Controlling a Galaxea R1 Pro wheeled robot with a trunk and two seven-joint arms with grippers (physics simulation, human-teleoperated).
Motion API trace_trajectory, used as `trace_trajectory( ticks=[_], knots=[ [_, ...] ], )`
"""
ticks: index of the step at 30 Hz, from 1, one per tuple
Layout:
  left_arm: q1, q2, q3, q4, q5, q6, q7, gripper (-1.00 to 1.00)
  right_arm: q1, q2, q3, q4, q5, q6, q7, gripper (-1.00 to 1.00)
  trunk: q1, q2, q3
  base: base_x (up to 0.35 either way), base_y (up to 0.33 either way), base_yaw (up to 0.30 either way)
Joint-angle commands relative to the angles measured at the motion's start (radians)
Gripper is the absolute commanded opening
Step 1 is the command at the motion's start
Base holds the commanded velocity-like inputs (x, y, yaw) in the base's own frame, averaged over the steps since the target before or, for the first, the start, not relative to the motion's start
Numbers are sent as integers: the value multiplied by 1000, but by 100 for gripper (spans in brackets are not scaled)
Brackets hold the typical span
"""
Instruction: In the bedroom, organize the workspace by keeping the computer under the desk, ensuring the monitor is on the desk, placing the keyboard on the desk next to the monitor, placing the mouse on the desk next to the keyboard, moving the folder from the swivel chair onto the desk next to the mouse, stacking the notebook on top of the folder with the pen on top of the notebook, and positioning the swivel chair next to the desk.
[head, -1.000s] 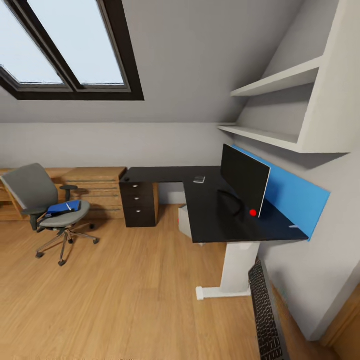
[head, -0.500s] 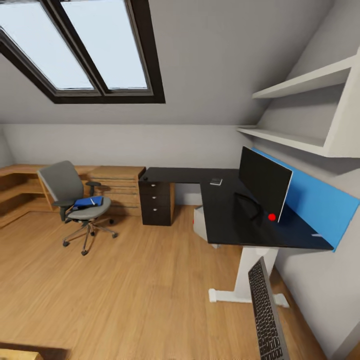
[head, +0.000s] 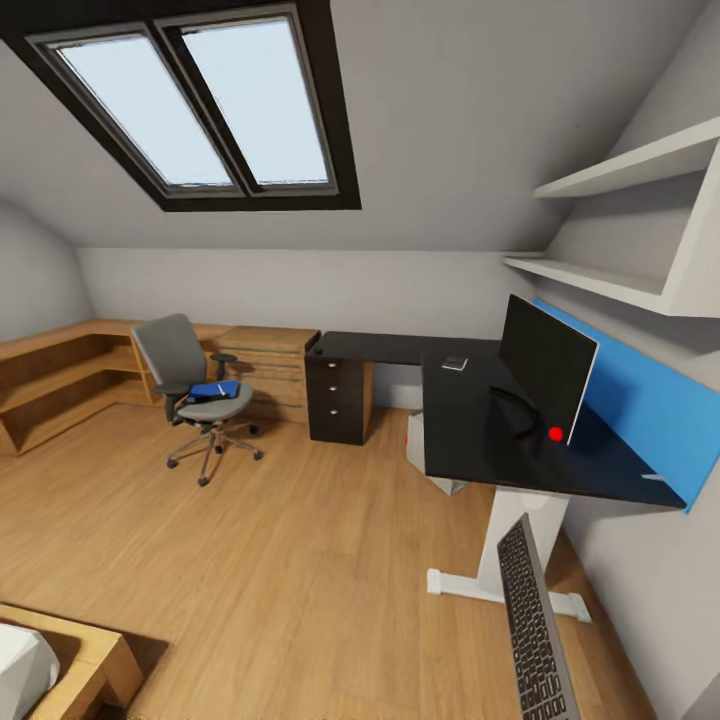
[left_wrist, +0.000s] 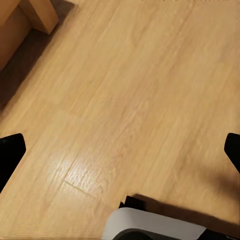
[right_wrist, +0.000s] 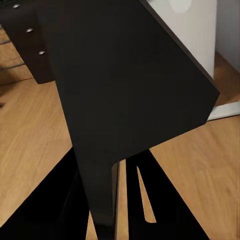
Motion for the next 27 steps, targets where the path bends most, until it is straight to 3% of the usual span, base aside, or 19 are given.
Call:
trace_trajectory(
  ticks=[1, 11, 21, 27],
  knots=[
    [0, 0, -6, -2, 5, -2, 5, 100, -1, -1, 6, 0, -9, -2, 6, -100, 0, -1, -1, -18, -18, 13],
    [1, -3, -6, -3, 3, -9, 4, 100, -1, 0, 5, 0, -10, -2, 6, -100, 0, -1, -1, -2, -2, 1],
    [0, 2, -6, -12, 7, -10, 9, 100, -1, 0, 5, 0, -10, -2, 6, -100, -38, 69, 30, -8, 0, 0],
    [0, 3, -5, -13, 7, -10, 8, 100, -1, 0, 5, 0, -10, -2, 6, -100, -61, 111, 49, -265, 0, 0]
  ],
)
